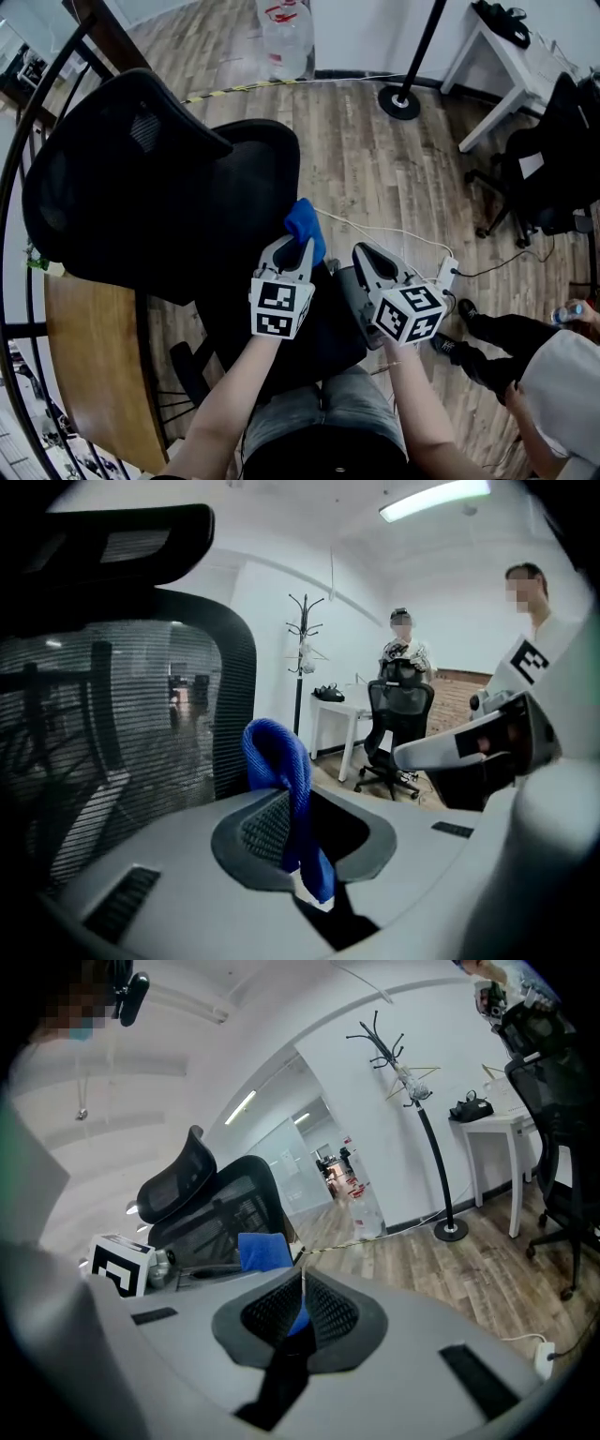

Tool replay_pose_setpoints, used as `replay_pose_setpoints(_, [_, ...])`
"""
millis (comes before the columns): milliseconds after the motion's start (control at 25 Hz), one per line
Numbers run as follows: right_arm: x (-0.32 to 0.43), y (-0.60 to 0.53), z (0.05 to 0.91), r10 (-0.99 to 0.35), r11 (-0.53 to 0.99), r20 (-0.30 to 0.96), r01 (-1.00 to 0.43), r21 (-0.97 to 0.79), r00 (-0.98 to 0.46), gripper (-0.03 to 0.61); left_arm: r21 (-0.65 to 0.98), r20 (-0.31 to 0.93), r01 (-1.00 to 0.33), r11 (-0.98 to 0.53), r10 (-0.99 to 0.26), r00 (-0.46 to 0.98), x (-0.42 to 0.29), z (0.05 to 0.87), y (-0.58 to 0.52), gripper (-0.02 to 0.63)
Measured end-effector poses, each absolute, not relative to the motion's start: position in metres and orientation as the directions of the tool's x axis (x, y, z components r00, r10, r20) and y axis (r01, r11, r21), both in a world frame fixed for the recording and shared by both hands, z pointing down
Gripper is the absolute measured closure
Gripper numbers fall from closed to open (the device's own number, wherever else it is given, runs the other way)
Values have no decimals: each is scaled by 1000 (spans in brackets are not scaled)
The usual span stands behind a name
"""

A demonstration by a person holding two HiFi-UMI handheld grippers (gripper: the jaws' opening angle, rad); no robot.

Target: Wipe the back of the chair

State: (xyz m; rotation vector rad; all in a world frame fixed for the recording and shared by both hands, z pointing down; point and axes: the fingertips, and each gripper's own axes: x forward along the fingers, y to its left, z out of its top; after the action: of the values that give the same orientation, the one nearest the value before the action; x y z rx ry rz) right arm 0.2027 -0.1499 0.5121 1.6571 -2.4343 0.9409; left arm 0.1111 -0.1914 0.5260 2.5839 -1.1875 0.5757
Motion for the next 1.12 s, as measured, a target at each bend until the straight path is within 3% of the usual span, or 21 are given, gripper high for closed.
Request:
replay_pose_setpoints(760, [104,-110,341,-785,559,105,-772,-302,-610,546,72,239,-807,-586,-776,584,18,349,-116,555])
replay_pose_setpoints(1120, [66,-101,322,-741,631,92,-737,-243,-665,549,96,201,-852,-514,-829,522,-20,333,-101,555])
